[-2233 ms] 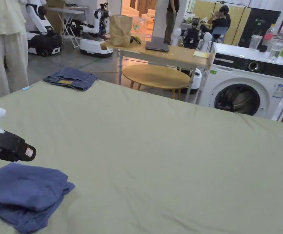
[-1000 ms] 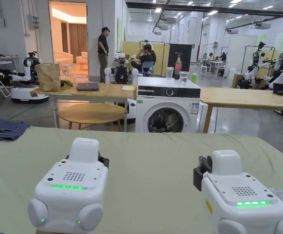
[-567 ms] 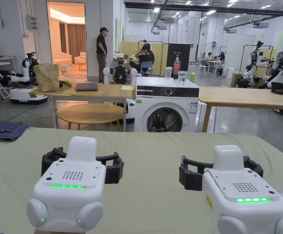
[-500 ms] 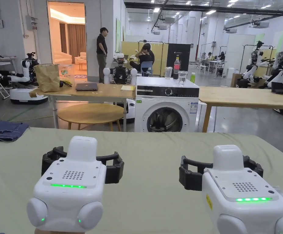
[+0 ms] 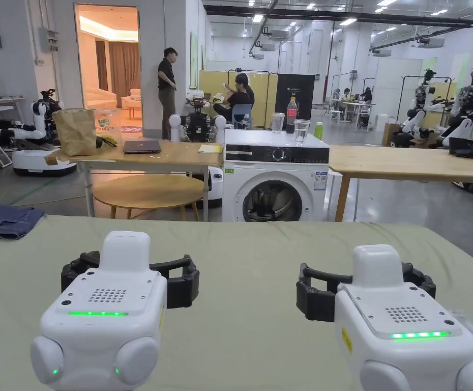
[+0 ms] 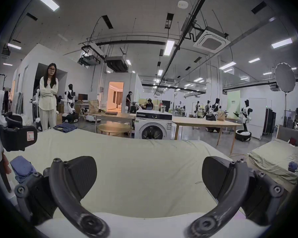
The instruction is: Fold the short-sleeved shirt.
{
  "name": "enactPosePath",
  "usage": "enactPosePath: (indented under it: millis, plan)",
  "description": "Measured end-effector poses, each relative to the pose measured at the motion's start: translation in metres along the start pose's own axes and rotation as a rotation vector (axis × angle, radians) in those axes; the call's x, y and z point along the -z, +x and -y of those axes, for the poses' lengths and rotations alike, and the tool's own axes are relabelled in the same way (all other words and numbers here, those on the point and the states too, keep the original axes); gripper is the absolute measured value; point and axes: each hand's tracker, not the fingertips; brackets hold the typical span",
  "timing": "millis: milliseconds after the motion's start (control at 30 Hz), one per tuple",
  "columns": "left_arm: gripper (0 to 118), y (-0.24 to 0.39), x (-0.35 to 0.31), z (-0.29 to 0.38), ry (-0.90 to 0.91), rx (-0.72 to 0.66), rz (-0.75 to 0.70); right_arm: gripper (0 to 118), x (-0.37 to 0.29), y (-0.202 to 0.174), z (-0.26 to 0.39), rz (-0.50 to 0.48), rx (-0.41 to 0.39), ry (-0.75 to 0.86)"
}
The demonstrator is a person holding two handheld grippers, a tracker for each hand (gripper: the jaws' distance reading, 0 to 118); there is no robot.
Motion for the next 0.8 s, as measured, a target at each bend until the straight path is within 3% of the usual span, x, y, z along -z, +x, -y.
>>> enactPosePath:
  millis: [600, 700, 800]
  plan:
    - [118, -0.002, -0.008, -0.003, 0.015, 0.007, 0.02, 118, 0.001, -0.003, 0.001, -0.006, -0.006, -0.008]
    - [118, 0.004, -0.006, -0.007, -0.046, 0.014, -0.065, 118, 0.001, -0.004, 0.001, -0.007, -0.01, -0.011]
    - [118, 0.002, -0.001, -0.01, -0.096, 0.004, -0.05, 118, 0.001, -0.003, 0.001, -0.007, -0.008, -0.012]
